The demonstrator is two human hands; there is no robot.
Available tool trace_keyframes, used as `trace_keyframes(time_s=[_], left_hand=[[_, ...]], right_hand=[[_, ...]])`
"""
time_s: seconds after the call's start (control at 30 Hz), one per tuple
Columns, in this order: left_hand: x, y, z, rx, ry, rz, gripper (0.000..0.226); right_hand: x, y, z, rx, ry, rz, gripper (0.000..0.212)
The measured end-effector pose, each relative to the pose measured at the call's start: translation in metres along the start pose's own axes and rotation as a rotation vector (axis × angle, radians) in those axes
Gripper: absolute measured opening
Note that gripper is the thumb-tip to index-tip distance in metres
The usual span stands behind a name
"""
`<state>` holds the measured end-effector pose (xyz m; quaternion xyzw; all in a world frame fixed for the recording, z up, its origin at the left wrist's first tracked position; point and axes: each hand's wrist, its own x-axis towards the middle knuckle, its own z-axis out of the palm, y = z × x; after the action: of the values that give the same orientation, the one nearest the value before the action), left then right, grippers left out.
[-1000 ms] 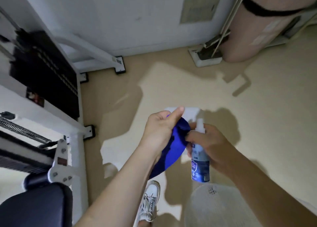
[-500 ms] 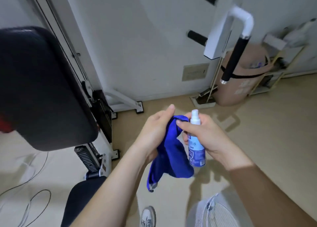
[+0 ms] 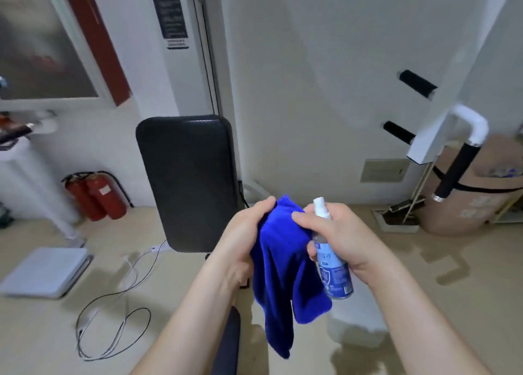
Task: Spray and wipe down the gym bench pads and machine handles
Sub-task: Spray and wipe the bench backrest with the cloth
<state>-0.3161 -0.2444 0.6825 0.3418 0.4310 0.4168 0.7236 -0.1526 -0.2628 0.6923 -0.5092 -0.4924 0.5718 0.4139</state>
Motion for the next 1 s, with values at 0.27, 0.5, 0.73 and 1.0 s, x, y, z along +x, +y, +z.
trace_keyframes(time_s=[0.27,0.5,0.73,1.0], left_hand=[[-0.034,0.038,-0.087,0.169,0.025,0.192,0.026],[-0.068,0.068,-0.161,0.600,-0.252,0.251,0.024],[-0.073,0.088,-0.204,0.598,-0.115,0.356,0.037],[-0.081,0.097,-0.212,0.712,0.094,0.549,0.033]], right_hand=[[0.013,-0.016,0.101,0.184,0.092,-0.179,0.012],[0.039,-0.025,0.206,0.438,0.236,-0.304,0.016],[0.050,-0.033,0.260,0.467,0.122,-0.321,0.035],[0.076,-0.038,0.266,0.695,-0.138,-0.204,0.061]])
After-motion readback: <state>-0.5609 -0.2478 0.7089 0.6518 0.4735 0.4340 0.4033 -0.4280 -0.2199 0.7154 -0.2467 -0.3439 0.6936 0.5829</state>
